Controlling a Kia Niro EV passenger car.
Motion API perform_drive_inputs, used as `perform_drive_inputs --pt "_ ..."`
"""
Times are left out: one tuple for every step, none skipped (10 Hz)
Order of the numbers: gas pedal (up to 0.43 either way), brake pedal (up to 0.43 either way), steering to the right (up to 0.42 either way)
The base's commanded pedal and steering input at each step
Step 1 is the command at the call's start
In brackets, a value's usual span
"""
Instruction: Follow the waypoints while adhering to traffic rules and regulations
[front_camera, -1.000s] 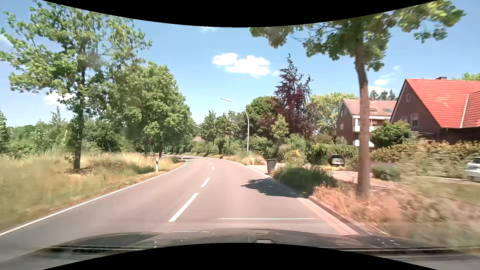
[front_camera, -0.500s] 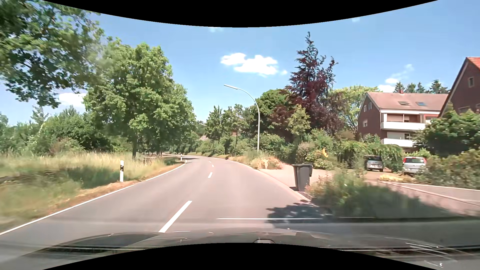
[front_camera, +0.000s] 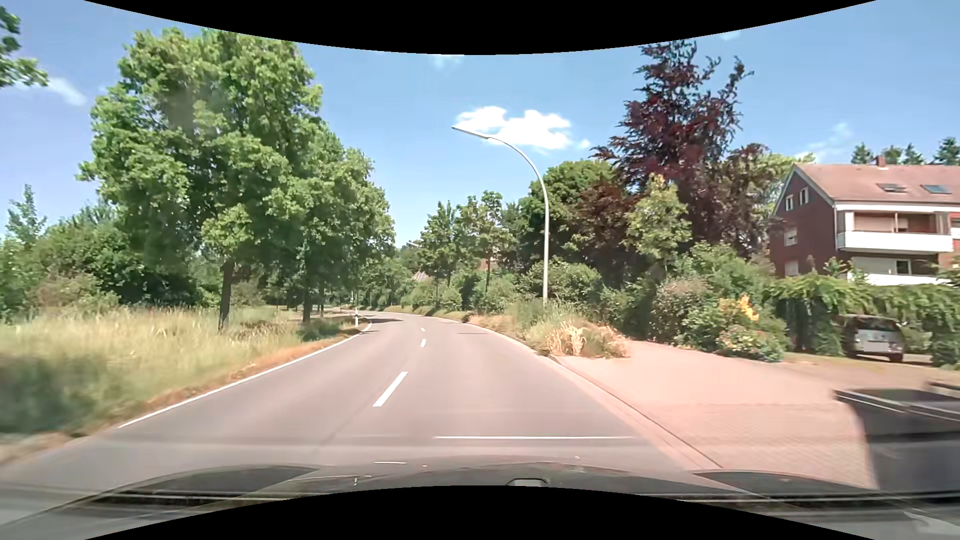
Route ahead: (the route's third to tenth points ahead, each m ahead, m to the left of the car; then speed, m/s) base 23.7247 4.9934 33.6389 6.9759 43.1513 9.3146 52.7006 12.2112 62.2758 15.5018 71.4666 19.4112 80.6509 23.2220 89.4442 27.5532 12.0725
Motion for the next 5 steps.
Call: perform_drive_inputs --pt "0.220 0.000 -0.031" --pt "0.220 0.000 -0.031" --pt "0.220 0.000 -0.031" --pt "0.220 0.000 -0.031" --pt "0.220 0.000 -0.031"
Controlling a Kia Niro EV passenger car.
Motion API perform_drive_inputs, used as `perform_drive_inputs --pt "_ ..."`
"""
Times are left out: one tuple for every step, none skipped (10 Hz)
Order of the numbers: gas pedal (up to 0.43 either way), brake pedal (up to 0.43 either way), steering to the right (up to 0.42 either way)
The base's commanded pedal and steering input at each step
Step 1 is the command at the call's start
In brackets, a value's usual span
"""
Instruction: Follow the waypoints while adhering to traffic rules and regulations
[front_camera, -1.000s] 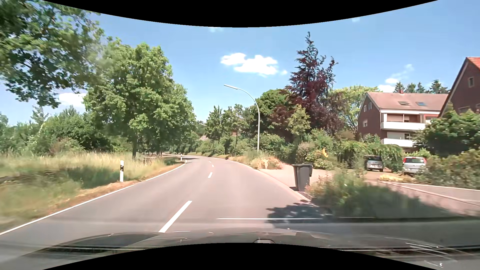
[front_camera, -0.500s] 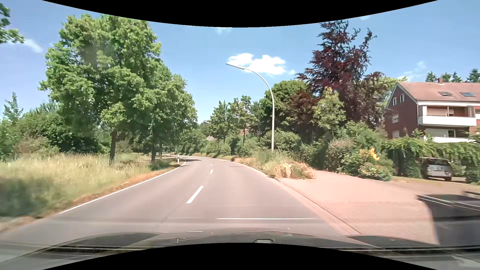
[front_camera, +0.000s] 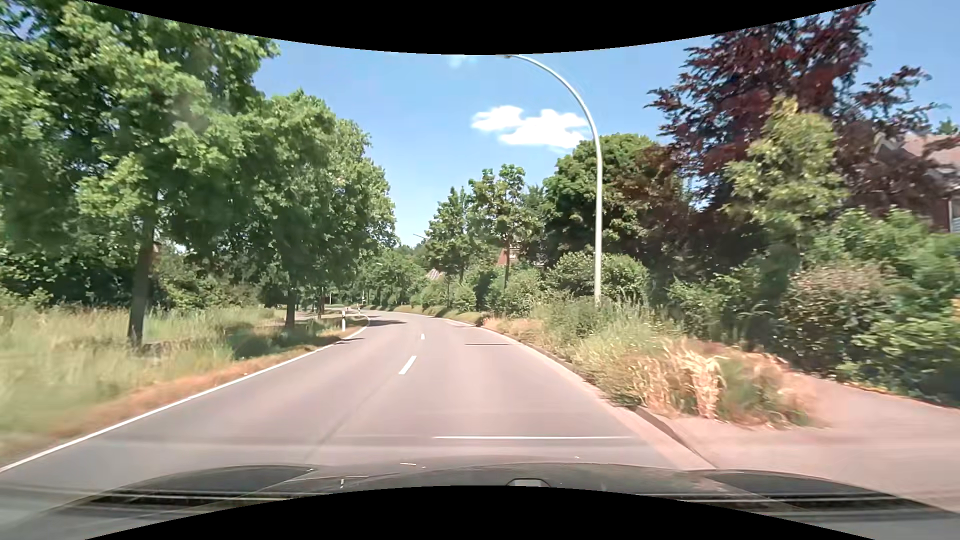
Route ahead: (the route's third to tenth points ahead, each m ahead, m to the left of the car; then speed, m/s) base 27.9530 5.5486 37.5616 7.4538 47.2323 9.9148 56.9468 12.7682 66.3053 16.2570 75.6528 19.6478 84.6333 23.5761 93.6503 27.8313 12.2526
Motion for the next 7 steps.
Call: perform_drive_inputs --pt "0.220 0.000 -0.032" --pt "0.220 0.000 -0.033" --pt "0.220 0.000 -0.034" --pt "0.220 0.000 -0.035" --pt "0.220 0.000 -0.035" --pt "0.220 0.000 -0.035" --pt "0.220 0.000 -0.035"
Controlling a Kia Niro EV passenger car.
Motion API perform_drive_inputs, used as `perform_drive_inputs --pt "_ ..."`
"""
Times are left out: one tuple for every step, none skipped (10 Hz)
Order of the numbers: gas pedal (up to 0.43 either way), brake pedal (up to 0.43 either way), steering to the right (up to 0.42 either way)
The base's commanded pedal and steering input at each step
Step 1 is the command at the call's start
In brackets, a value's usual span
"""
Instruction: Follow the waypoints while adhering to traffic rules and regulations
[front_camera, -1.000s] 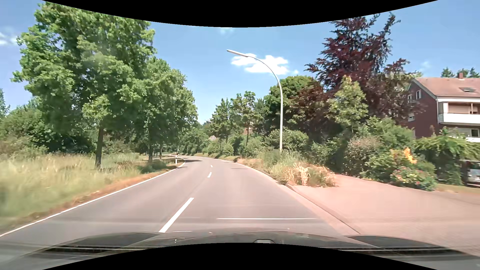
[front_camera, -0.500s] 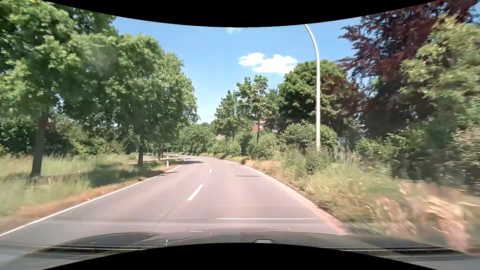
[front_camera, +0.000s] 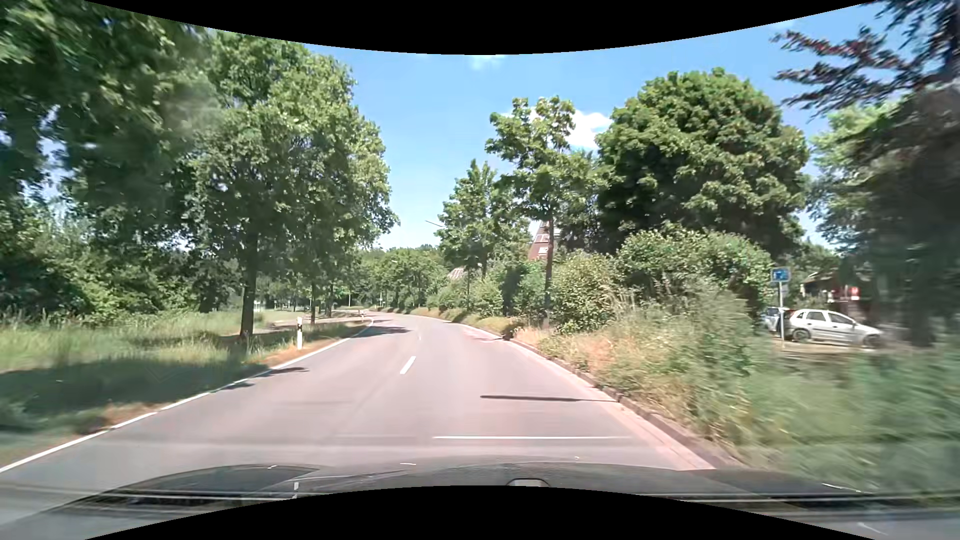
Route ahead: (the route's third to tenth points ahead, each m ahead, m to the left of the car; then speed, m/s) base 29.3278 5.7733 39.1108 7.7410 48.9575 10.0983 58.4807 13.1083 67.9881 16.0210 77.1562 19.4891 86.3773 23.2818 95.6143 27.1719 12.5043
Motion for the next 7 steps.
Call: perform_drive_inputs --pt "0.220 0.000 -0.035" --pt "0.220 0.000 -0.035" --pt "0.209 0.000 -0.035" --pt "0.209 0.000 -0.036" --pt "0.209 0.000 -0.037" --pt "0.209 0.000 -0.037" --pt "0.209 0.000 -0.037"
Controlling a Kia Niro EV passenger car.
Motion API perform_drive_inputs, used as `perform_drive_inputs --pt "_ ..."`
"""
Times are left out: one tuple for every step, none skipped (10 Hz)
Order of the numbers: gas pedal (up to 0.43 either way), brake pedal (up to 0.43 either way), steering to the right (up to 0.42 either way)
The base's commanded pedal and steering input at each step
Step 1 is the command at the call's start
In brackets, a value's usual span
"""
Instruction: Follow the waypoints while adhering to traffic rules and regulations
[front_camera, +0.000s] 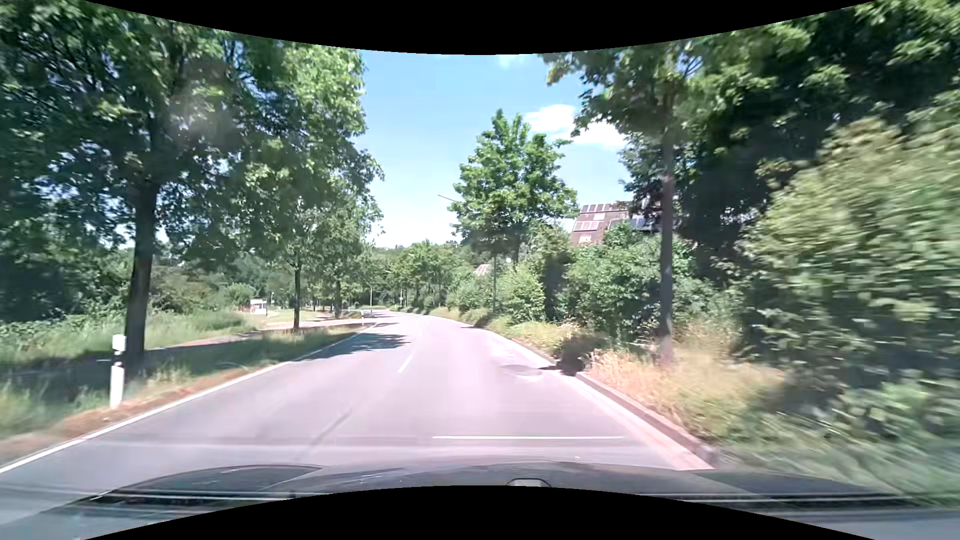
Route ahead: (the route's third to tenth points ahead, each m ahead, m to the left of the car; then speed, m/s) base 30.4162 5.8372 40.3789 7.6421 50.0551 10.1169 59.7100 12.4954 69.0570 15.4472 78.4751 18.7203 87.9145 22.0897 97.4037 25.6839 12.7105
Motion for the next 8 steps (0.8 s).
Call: perform_drive_inputs --pt "0.209 0.000 -0.037" --pt "0.209 0.000 -0.037" --pt "0.209 0.000 -0.037" --pt "0.209 0.000 -0.037" --pt "0.197 0.000 -0.037" --pt "0.189 0.000 -0.037" --pt "0.189 0.000 -0.033" --pt "0.177 0.000 -0.027"
